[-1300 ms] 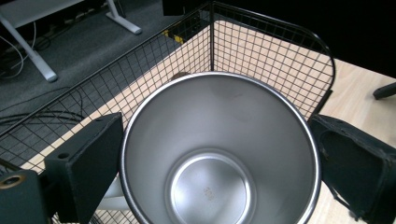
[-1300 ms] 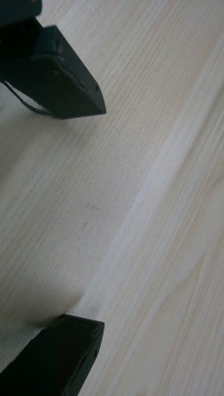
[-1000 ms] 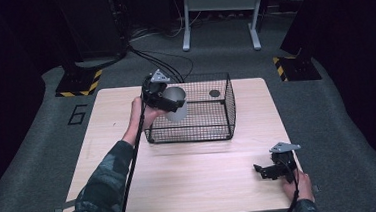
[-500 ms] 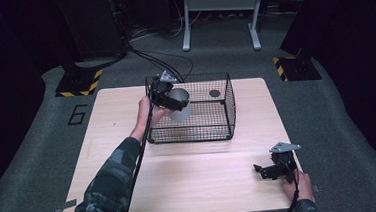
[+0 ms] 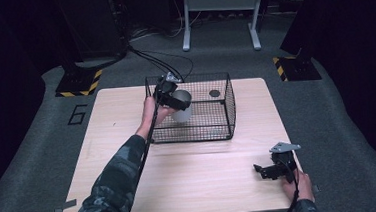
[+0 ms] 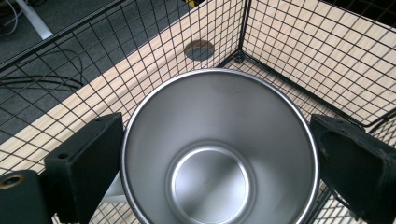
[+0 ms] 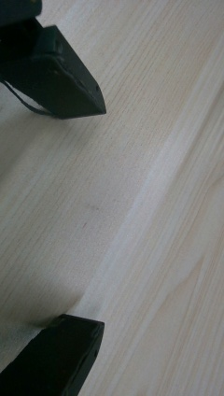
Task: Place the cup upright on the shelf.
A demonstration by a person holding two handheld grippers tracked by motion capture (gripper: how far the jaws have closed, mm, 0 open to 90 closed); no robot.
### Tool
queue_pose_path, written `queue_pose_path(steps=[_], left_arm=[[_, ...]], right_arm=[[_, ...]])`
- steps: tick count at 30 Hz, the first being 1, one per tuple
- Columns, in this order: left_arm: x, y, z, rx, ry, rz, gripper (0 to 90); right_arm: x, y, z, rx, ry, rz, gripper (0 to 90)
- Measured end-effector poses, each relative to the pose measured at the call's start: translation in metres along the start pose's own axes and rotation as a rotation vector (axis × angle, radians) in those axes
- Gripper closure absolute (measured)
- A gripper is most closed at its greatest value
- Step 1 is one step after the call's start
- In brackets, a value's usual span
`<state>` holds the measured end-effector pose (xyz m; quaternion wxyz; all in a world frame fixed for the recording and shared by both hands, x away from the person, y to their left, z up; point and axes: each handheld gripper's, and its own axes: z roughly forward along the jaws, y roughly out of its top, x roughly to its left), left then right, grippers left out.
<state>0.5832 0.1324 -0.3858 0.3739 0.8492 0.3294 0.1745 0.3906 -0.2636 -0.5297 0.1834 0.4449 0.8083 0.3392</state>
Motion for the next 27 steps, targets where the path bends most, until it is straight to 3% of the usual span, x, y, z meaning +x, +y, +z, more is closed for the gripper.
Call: queue_pose_path(steps=[16,27], left_arm=[[0.003,-0.004,0.028,0.07,-0.006,-0.028,6.2],[0.003,-0.006,0.038,0.098,-0.006,-0.034,6.2]], right_arm=[[0.0,0.0,0.0,-0.001,0.0,0.0,0.0],[0.0,0.0,0.0,-0.004,-0.003,0.007,0.0]])
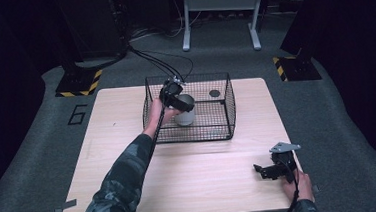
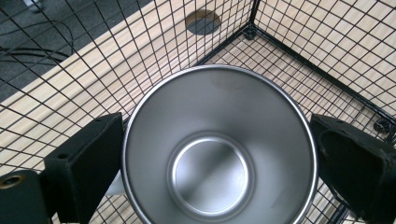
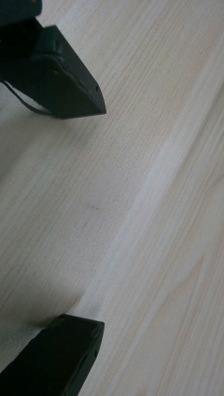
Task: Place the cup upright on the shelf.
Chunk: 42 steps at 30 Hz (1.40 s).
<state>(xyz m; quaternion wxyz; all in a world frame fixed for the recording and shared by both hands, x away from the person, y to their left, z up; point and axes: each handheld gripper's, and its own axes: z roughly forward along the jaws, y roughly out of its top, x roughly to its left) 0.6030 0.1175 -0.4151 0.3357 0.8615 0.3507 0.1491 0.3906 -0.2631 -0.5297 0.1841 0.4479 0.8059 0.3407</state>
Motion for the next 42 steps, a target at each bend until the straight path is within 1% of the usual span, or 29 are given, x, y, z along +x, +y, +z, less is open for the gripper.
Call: queue_pose_path(steps=[1,2,3,4,9,11,13,14,16,19,20,21,22,23,25,26,28,29,31,33,34,36,39,42], left_arm=[[0.0,0.0,0.001,0.002,0.0,-0.001,6.2],[0.0,-0.001,0.001,0.016,-0.003,0.008,6.2],[0.0,-0.001,0.001,0.016,-0.003,0.008,6.2],[-0.001,-0.001,0.003,0.007,-0.001,-0.002,6.2],[-0.002,-0.001,0.003,0.007,0.0,0.003,6.1],[-0.003,-0.002,0.003,0.012,0.006,0.016,6.1],[-0.003,-0.002,0.003,0.007,0.005,0.012,6.0],[-0.003,-0.003,0.002,0.012,0.003,0.017,6.0],[-0.002,-0.003,0.003,-0.001,0.002,-0.001,6.0],[-0.003,-0.004,0.002,-0.004,0.0,-0.001,5.8],[-0.002,-0.004,0.002,-0.013,-0.008,-0.007,5.6],[-0.001,-0.005,0.001,-0.022,-0.011,-0.013,4.4],[-0.001,-0.005,0.0,-0.024,-0.001,-0.02,1.9],[0.0,-0.005,-0.001,-0.026,0.0,-0.021,0.0],[0.0,-0.006,-0.004,-0.034,0.001,-0.02,0.0],[0.0,-0.005,-0.006,-0.033,-0.002,-0.02,0.0],[-0.001,-0.004,-0.014,-0.048,-0.012,-0.01,0.0],[-0.001,-0.004,-0.014,-0.048,-0.012,-0.01,0.0],[-0.001,-0.004,-0.02,-0.071,-0.032,-0.007,0.0],[-0.004,-0.004,-0.027,-0.092,-0.04,0.007,0.0],[-0.006,-0.004,-0.031,-0.097,-0.05,0.015,0.0],[-0.008,-0.005,-0.037,-0.109,-0.06,0.015,0.0],[-0.013,-0.008,-0.054,-0.131,-0.078,0.032,0.0],[-0.017,-0.013,-0.068,-0.145,-0.081,0.053,0.0]], right_arm=[[0.0,0.0,0.0,0.0,0.0,0.0,0.0],[0.0,0.0,0.0,0.003,0.002,-0.007,0.0],[0.0,0.0,0.0,0.003,0.002,-0.007,0.0],[-0.001,0.0,0.0,0.004,0.002,-0.01,0.0],[0.0,0.0,0.0,0.004,0.002,-0.008,0.0],[0.0,0.0,0.0,0.003,0.002,-0.007,0.0],[0.0,0.0,0.0,0.003,0.002,-0.009,0.0],[0.0,0.0,0.0,0.003,0.002,-0.008,0.0],[0.0,0.0,0.0,0.003,0.002,-0.008,0.0],[0.0,0.0,0.0,0.003,0.002,-0.008,0.0],[0.0,0.0,0.0,0.003,0.002,-0.008,0.0],[-0.001,0.0,0.0,0.003,0.002,-0.009,0.0],[-0.001,0.0,0.0,0.003,0.002,-0.009,0.0],[0.0,0.0,0.0,0.003,0.002,-0.008,0.0],[0.0,0.0,0.0,0.003,0.002,-0.007,0.0],[0.0,0.0,0.0,0.003,0.002,-0.008,0.0],[0.0,0.0,0.0,0.003,0.002,-0.007,0.0],[0.0,0.0,0.0,0.003,0.002,-0.007,0.0],[0.0,0.0,0.0,0.003,0.002,-0.008,0.0],[0.0,0.0,0.0,0.003,0.002,-0.008,0.0],[0.0,0.0,0.0,0.003,0.002,-0.006,0.0],[0.0,0.0,0.0,0.003,0.002,-0.006,0.0],[0.0,0.0,0.0,0.003,0.002,-0.007,0.0],[0.0,0.0,0.0,0.003,0.002,-0.007,0.0]])
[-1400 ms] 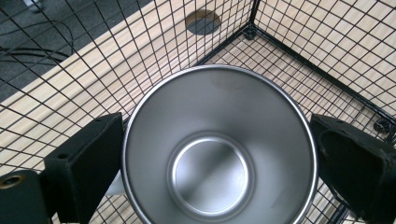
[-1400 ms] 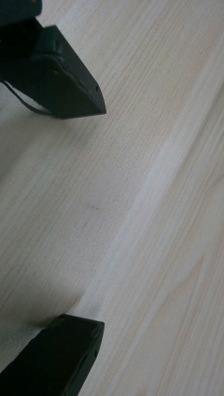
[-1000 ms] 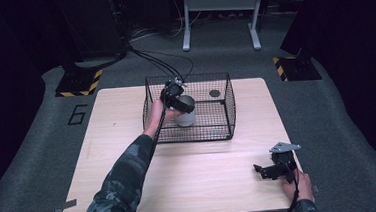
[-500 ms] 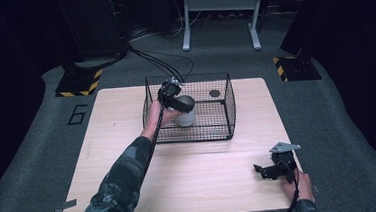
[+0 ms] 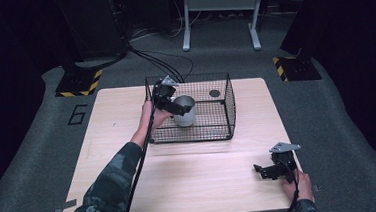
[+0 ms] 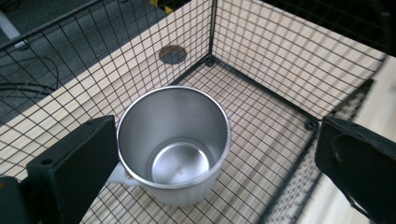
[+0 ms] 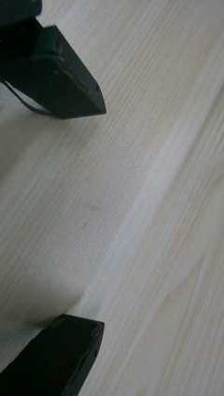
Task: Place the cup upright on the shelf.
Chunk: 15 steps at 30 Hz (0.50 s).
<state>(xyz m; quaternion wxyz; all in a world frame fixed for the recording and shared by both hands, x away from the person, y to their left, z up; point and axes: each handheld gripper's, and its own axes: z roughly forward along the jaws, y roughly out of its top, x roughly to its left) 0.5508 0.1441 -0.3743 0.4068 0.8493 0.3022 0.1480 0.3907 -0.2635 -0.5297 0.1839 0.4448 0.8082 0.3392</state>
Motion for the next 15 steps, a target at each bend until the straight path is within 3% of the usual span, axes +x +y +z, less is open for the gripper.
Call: queue_pose_path(steps=[15], left_arm=[[-0.017,-0.028,-0.058,-0.048,-0.009,0.019,0.0]], right_arm=[[0.0,0.0,0.0,0.0,0.001,0.002,0.0]])
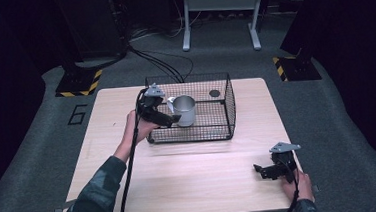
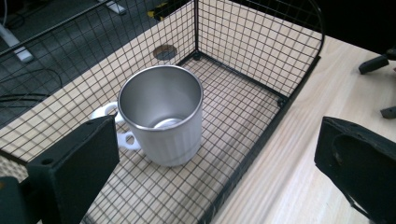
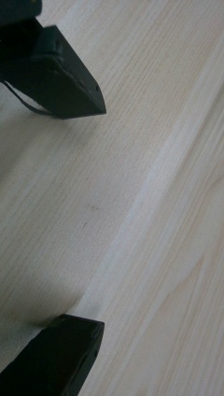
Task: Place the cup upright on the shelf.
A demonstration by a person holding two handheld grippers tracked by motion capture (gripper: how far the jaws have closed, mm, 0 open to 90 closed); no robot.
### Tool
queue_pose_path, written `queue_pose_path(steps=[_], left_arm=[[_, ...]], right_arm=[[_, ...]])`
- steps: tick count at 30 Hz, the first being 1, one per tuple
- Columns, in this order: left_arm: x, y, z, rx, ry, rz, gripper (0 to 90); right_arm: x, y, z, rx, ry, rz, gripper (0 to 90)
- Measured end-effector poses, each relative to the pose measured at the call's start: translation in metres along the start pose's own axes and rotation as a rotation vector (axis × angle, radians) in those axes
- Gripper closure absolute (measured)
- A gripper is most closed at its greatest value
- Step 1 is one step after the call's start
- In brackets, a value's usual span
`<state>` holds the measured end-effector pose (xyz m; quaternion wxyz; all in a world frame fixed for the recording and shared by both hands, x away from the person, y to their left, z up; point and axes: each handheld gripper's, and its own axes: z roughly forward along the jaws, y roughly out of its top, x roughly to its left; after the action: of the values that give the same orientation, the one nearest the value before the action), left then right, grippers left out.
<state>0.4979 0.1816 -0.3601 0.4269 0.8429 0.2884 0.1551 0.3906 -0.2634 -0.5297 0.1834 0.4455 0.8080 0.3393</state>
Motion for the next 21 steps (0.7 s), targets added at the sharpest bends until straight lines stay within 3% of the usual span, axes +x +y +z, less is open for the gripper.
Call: queue_pose_path(steps=[14,18,21], left_arm=[[-0.011,-0.045,-0.058,-0.05,0.056,-0.005,0.1],[-0.012,-0.076,-0.074,-0.043,0.113,-0.032,0.1],[-0.011,-0.089,-0.079,-0.04,0.125,-0.05,0.1]], right_arm=[[0.0,0.0,0.0,-0.001,0.0,0.0,0.0],[0.0,0.0,0.0,0.0,0.0,-0.001,0.0],[0.0,0.0,0.0,-0.001,0.0,0.0,0.0]])
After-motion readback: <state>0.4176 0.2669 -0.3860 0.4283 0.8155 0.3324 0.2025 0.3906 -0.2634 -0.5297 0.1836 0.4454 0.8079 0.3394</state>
